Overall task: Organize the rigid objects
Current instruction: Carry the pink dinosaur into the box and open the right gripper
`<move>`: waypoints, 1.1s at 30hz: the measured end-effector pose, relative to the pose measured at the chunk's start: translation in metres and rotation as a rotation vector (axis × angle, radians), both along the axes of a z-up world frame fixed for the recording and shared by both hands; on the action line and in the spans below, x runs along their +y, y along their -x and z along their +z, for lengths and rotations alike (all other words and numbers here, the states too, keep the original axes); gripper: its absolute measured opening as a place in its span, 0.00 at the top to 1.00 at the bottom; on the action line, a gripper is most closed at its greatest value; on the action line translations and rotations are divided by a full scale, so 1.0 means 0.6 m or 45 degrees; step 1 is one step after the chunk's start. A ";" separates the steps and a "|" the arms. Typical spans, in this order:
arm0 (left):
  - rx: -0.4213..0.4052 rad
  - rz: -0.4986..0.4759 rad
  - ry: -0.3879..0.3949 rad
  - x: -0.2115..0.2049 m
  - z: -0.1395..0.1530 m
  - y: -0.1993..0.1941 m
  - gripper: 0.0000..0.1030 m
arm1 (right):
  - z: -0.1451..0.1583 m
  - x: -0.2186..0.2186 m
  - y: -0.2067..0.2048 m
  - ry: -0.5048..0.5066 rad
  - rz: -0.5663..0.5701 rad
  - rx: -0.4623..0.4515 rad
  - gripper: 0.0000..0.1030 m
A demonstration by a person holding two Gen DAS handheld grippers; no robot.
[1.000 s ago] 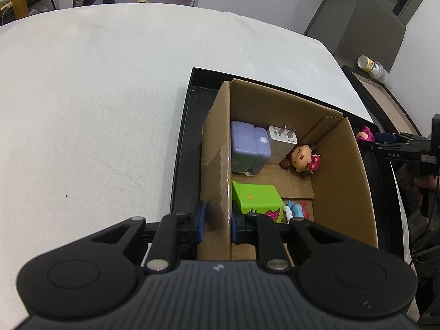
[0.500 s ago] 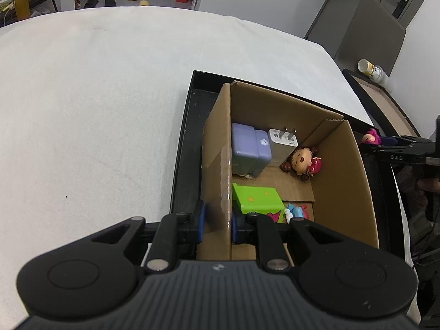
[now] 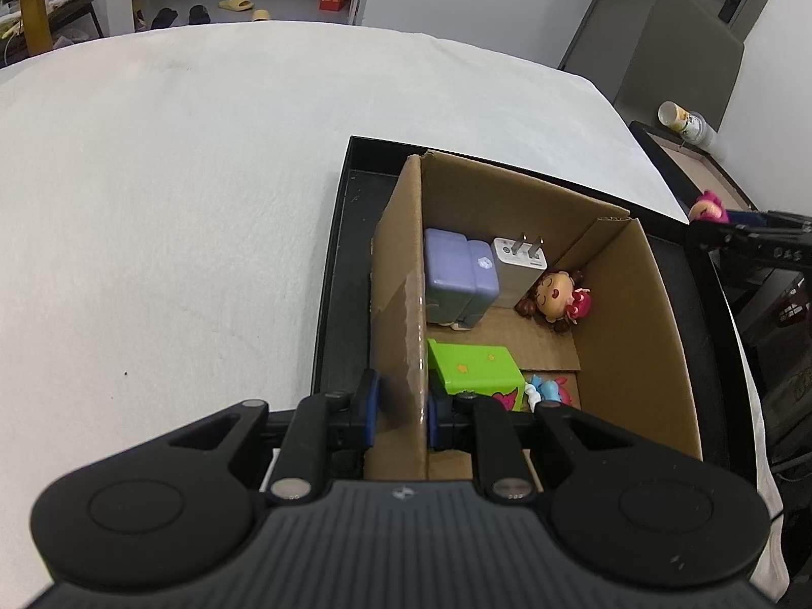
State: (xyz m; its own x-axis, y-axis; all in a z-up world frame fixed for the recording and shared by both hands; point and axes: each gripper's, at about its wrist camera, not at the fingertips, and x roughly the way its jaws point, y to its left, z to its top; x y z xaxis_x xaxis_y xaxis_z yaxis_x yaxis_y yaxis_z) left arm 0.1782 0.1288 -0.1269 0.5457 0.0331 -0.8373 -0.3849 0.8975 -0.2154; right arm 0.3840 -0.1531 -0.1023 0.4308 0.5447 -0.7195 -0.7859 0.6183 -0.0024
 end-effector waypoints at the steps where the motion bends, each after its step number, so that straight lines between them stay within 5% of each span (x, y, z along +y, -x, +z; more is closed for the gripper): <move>1: 0.001 0.000 0.002 0.001 0.000 0.000 0.83 | 0.006 0.002 0.005 -0.013 0.008 0.002 0.38; 16: 0.008 0.001 0.027 0.006 -0.002 -0.002 0.83 | 0.084 0.067 0.092 -0.129 0.206 0.017 0.38; 33: -0.005 -0.001 0.061 0.012 -0.005 0.002 0.83 | 0.059 0.138 0.167 0.043 0.423 -0.001 0.38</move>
